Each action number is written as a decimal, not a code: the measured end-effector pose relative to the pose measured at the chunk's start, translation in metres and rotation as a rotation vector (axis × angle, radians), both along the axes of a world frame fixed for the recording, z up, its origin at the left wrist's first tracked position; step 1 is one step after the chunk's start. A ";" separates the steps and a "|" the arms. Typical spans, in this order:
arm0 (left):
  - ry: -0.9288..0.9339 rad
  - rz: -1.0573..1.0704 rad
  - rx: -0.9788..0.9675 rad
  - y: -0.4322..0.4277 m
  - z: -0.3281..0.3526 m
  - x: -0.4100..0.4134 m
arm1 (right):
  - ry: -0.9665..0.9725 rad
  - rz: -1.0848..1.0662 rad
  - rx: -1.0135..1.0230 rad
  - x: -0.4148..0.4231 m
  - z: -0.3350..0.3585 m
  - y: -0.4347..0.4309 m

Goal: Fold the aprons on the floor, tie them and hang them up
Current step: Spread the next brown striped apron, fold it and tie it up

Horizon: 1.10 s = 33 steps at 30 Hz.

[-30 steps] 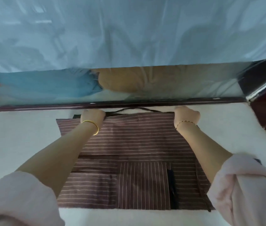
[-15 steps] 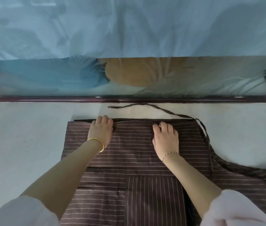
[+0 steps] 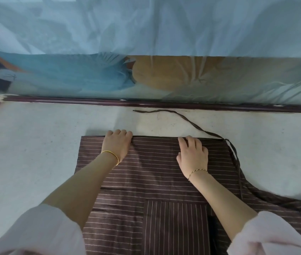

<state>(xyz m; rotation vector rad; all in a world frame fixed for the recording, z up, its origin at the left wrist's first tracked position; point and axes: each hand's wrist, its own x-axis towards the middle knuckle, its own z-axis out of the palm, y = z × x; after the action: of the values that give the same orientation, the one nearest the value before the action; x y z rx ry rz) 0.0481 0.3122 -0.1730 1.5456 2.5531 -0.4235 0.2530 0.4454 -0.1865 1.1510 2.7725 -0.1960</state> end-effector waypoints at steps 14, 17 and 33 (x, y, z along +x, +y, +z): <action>0.010 -0.102 0.047 0.028 0.012 0.044 | 0.100 -0.013 -0.110 0.003 0.011 0.000; -0.264 -0.343 0.140 0.061 0.011 0.097 | 0.305 -0.183 0.006 0.034 0.018 -0.011; -0.329 -0.273 -0.113 0.117 -0.001 0.153 | 0.136 -0.593 0.086 0.079 0.105 0.150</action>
<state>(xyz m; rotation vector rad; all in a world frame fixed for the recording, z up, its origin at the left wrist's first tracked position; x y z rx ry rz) 0.2009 0.4289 -0.1737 1.7604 2.0495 -0.3041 0.3317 0.5954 -0.0818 2.0254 2.4790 -0.2183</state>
